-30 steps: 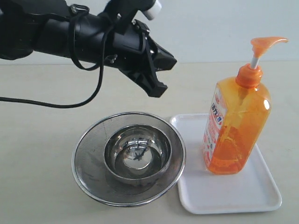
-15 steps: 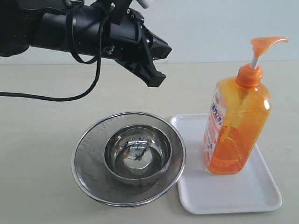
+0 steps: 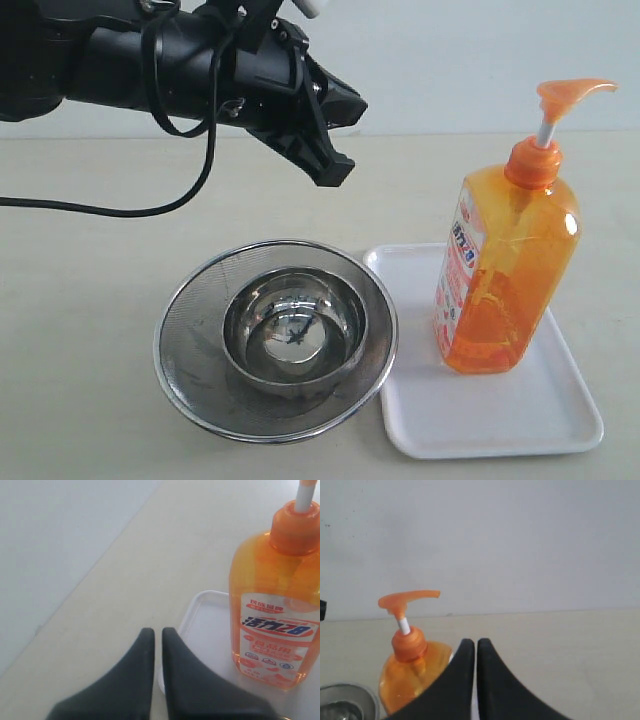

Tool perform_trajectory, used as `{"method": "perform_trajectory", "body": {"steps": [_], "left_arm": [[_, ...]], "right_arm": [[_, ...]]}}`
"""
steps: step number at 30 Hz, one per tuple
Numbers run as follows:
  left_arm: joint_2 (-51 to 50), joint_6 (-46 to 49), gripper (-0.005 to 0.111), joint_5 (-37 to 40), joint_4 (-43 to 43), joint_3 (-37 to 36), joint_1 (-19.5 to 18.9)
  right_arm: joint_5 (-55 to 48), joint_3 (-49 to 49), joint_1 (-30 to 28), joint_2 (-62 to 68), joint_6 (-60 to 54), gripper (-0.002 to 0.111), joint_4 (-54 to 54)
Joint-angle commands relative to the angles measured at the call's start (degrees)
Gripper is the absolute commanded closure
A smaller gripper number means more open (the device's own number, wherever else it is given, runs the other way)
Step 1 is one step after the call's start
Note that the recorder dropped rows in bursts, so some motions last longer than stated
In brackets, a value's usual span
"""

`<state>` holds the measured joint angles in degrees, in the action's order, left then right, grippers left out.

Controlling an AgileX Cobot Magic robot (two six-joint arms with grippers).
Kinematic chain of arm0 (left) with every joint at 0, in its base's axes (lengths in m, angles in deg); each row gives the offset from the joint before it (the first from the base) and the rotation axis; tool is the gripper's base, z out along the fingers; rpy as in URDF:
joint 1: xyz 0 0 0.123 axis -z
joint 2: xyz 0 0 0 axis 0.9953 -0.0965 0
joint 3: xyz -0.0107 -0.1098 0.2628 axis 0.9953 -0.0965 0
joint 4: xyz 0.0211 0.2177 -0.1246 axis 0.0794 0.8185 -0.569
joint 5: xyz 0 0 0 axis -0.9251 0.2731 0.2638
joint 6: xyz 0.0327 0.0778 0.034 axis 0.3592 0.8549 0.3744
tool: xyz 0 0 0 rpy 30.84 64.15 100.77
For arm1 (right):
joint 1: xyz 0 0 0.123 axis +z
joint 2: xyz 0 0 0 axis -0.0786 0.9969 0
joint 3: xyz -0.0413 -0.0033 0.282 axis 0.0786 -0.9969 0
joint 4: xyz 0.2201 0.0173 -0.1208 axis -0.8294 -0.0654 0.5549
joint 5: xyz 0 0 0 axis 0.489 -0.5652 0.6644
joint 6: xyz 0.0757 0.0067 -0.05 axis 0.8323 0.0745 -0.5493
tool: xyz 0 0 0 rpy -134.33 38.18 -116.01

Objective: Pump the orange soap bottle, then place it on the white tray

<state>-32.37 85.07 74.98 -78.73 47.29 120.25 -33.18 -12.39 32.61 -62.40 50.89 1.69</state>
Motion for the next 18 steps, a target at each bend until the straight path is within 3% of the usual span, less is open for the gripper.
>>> {"method": "perform_trajectory", "body": {"steps": [1, 5, 14, 18], "left_arm": [[0.47, -0.73, 0.102, -0.23, -0.14, 0.20, -0.18], [0.47, -0.73, 0.102, -0.23, -0.14, 0.20, -0.18], [0.47, -0.77, 0.102, -0.07, -0.14, 0.20, -0.18], [0.47, -0.77, 0.102, -0.07, -0.14, 0.20, -0.18]], "right_arm": [[0.44, 0.68, -0.03, -1.16, -19.14, 0.108, -16.07], [1.39, 0.68, -0.03, -1.98, -35.45, 0.108, -27.49], [1.75, 0.68, -0.03, -4.43, -39.75, 0.108, -39.55], [2.66, 0.56, -0.03, -4.53, -50.15, 0.108, -49.22]]}}
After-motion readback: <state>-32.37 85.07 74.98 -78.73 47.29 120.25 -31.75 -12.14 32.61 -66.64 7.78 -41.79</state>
